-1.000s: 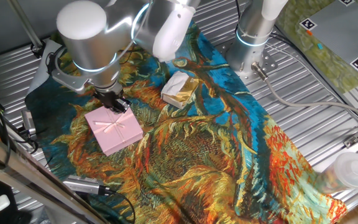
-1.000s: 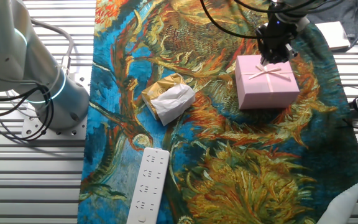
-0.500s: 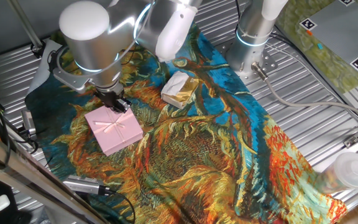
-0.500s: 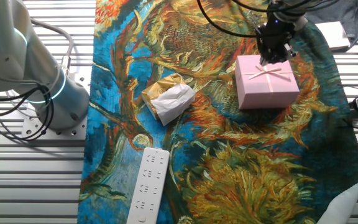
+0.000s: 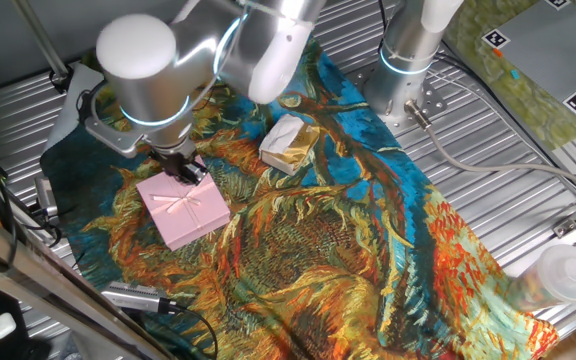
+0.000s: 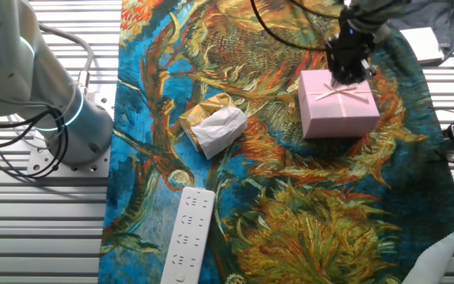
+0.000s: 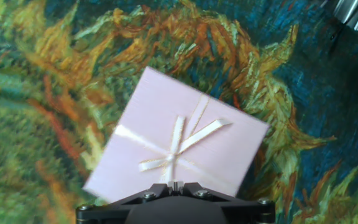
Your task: Slide the outer casing onto the gift box
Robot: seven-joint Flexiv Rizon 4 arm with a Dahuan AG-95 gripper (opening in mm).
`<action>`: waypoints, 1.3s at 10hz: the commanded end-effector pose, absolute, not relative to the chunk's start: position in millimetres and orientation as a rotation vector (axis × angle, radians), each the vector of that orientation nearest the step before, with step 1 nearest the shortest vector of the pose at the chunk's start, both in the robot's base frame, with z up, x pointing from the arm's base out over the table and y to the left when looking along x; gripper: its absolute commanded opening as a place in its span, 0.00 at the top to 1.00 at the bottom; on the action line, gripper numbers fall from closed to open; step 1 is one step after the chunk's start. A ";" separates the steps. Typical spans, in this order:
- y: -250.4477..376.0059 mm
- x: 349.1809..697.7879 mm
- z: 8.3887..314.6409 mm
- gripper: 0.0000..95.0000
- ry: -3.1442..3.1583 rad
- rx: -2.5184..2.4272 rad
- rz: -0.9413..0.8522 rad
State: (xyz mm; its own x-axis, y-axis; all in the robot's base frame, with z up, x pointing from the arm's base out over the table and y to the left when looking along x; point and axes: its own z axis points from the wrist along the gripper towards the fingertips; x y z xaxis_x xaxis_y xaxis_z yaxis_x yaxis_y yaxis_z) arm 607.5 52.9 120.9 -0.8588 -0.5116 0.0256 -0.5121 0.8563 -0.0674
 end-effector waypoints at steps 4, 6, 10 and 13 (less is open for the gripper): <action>28.5 625.6 118.7 1.00 -2.999 0.900 0.108; 18.6 630.4 115.9 1.00 -2.997 0.921 0.102; 8.0 634.0 108.2 1.00 -3.000 0.953 0.104; 5.5 635.8 101.7 1.00 -3.007 0.968 0.107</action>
State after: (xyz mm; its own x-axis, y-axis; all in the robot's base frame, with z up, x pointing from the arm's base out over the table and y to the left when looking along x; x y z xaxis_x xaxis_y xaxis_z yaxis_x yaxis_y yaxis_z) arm 634.8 5.3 101.5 -0.8120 -0.5837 0.0025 -0.5824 0.8099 -0.0704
